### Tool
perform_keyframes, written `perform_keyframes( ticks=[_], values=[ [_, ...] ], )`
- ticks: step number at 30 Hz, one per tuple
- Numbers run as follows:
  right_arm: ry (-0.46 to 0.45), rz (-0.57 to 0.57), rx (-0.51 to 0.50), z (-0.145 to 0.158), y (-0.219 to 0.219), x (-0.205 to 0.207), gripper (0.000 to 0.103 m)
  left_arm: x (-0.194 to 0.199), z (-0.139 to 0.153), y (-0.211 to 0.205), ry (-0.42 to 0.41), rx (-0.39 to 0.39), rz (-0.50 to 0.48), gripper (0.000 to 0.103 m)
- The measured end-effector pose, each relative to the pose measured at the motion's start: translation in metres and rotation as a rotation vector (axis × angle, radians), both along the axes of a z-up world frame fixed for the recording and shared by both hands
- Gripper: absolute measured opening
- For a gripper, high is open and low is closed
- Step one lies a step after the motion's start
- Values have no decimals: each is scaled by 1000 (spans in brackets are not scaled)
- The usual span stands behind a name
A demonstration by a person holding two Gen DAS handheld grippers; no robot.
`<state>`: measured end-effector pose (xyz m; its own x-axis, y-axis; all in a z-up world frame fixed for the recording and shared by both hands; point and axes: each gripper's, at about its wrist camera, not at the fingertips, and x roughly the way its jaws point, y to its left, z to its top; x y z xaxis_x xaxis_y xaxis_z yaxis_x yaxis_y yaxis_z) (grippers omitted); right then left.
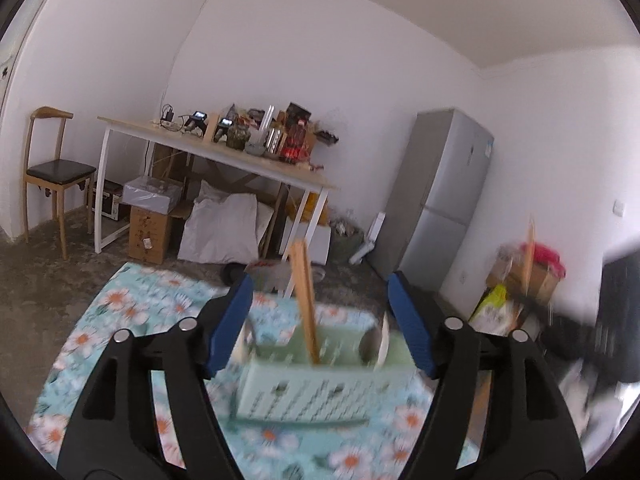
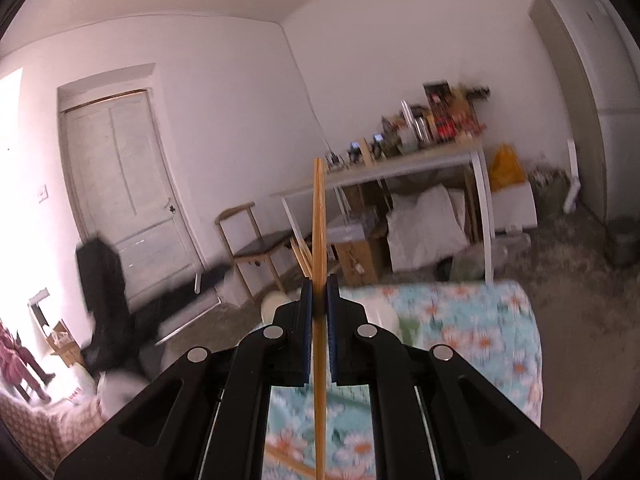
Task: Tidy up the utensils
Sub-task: 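Lower the chopstick into the holder and open the right tool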
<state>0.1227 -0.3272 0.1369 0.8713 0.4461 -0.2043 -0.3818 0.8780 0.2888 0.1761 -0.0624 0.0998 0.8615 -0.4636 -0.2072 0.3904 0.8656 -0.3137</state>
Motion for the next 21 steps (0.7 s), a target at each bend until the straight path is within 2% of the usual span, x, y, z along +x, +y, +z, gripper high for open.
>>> perform_keyframes(
  ticks=[5, 10, 16, 21],
  values=[
    [-109, 18, -45, 37, 23, 20, 7, -28, -27, 15, 42, 83, 26, 80],
    [-178, 6, -111, 54, 49, 42, 7, -47, -59, 31, 110, 103, 67, 84],
    [-205, -13, -192, 49, 73, 71, 7, -61, -93, 48, 199, 116, 57, 84],
    [-195, -55, -268, 29, 86, 93, 7, -63, -103, 55, 239, 125, 65, 84]
  ],
)
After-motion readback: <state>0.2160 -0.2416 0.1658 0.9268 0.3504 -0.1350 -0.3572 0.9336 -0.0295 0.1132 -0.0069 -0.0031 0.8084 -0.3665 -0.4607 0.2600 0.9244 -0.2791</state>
